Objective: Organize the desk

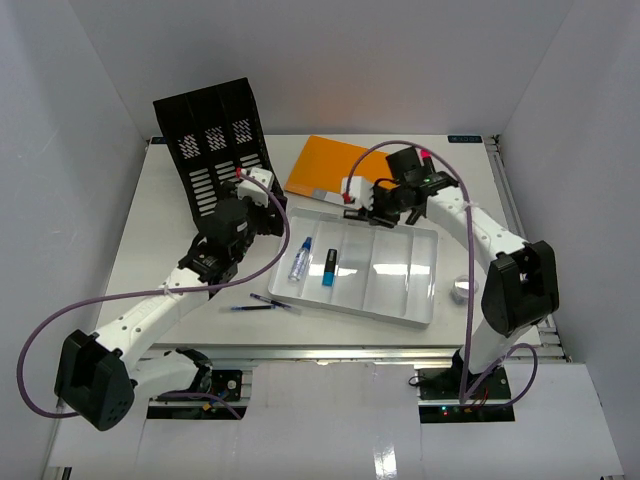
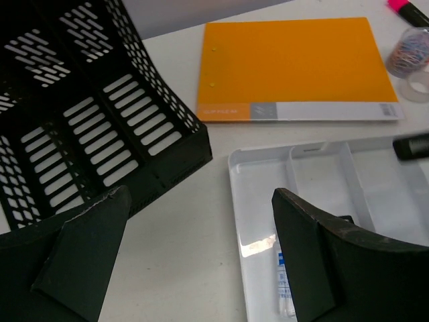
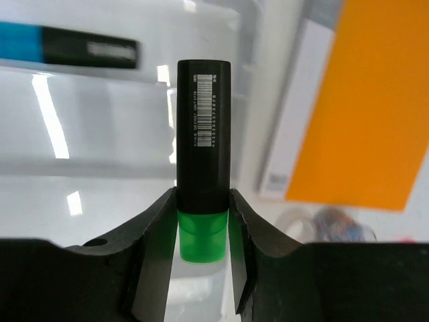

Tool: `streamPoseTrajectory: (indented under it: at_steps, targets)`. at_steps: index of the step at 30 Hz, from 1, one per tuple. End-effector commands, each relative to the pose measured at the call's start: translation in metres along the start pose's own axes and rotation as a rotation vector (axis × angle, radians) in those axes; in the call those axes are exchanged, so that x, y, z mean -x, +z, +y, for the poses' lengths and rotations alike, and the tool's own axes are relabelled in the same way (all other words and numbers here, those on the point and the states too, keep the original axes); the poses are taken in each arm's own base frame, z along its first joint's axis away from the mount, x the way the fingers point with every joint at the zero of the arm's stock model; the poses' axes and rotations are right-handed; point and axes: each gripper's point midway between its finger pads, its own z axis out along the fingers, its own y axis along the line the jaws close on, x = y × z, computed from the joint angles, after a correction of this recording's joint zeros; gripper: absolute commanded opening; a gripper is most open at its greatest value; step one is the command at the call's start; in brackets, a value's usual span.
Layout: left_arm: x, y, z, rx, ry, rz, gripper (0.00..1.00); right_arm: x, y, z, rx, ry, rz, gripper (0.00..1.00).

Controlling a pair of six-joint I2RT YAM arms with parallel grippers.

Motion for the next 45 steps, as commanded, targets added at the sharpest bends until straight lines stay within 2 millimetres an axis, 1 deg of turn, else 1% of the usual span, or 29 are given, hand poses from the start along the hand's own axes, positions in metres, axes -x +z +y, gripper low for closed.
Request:
streamPoseTrajectory:
  at_steps: [1,2,3,5,7,10,12,15,18,19,21,23,24,26,28,31,33,35,37,38,41,42,43,45]
  targets:
    - [0.022,-0.016,0.042,0.187,-0.061,-0.11,0.98,0.021,0.019,0.029,0.03,-0.297,0.075,0.16]
    - [0.023,-0.023,0.054,0.244,-0.066,-0.129,0.98,0.032,0.027,0.041,0.054,-0.405,0.07,0.16]
    - [0.027,-0.03,0.059,0.266,-0.068,-0.162,0.98,0.039,0.031,0.044,0.049,-0.462,0.067,0.16]
    - [0.037,-0.046,0.069,0.299,-0.083,-0.234,0.98,0.051,0.036,0.043,0.02,-0.548,0.085,0.15]
    - [0.049,-0.06,0.075,0.312,-0.1,-0.303,0.98,0.061,0.043,0.041,0.014,-0.591,0.102,0.16]
    - [0.054,-0.07,0.079,0.317,-0.098,-0.338,0.98,0.067,0.056,0.047,0.035,-0.688,0.14,0.15]
    - [0.054,-0.071,0.08,0.32,-0.091,-0.337,0.98,0.06,0.069,0.049,0.031,-0.763,0.206,0.14]
    - [0.05,-0.066,0.077,0.313,-0.081,-0.315,0.98,0.055,0.083,0.054,0.029,-0.834,0.267,0.14]
    - [0.049,-0.064,0.075,0.304,-0.08,-0.31,0.98,0.049,0.09,0.053,0.027,-0.863,0.308,0.14]
    - [0.05,-0.065,0.076,0.304,-0.081,-0.313,0.98,0.05,0.091,0.052,0.025,-0.866,0.305,0.16]
    - [0.051,-0.066,0.075,0.301,-0.083,-0.319,0.98,0.053,0.092,0.052,0.019,-0.867,0.3,0.24]
    - [0.05,-0.065,0.074,0.295,-0.08,-0.317,0.98,0.055,0.092,0.051,0.008,-0.862,0.299,0.39]
    - [0.049,-0.064,0.073,0.29,-0.082,-0.313,0.98,0.055,0.092,0.051,0.005,-0.855,0.299,0.45]
    - [0.048,-0.061,0.069,0.272,-0.083,-0.307,0.98,0.056,0.09,0.049,-0.013,-0.841,0.296,0.6]
    - [0.049,-0.059,0.063,0.236,-0.084,-0.307,0.98,0.059,0.088,0.049,-0.022,-0.817,0.284,0.68]
    - [0.048,-0.057,0.055,0.193,-0.081,-0.304,0.98,0.07,0.076,0.047,-0.051,-0.776,0.243,0.73]
    - [0.048,-0.056,0.052,0.177,-0.081,-0.304,0.98,0.075,0.069,0.046,-0.066,-0.741,0.218,0.74]
    - [0.047,-0.055,0.05,0.164,-0.077,-0.301,0.98,0.077,0.062,0.041,-0.086,-0.68,0.191,0.73]
    - [0.047,-0.054,0.047,0.149,-0.076,-0.301,0.98,0.083,0.05,0.026,-0.129,-0.581,0.145,0.73]
    - [0.046,-0.053,0.045,0.138,-0.073,-0.298,0.98,0.077,0.044,0.015,-0.153,-0.491,0.131,0.73]
    - [0.045,-0.051,0.04,0.11,-0.068,-0.291,0.98,0.059,0.016,-0.035,-0.26,-0.202,0.086,0.73]
    - [0.045,-0.051,0.038,0.098,-0.066,-0.289,0.98,0.048,0.009,-0.049,-0.295,-0.038,0.07,0.72]
    - [0.045,-0.05,0.037,0.092,-0.066,-0.286,0.98,0.034,-0.006,-0.071,-0.33,0.075,0.045,0.71]
    - [0.046,-0.049,0.033,0.071,-0.065,-0.284,0.98,0.003,-0.018,-0.087,-0.358,0.377,0.014,0.7]
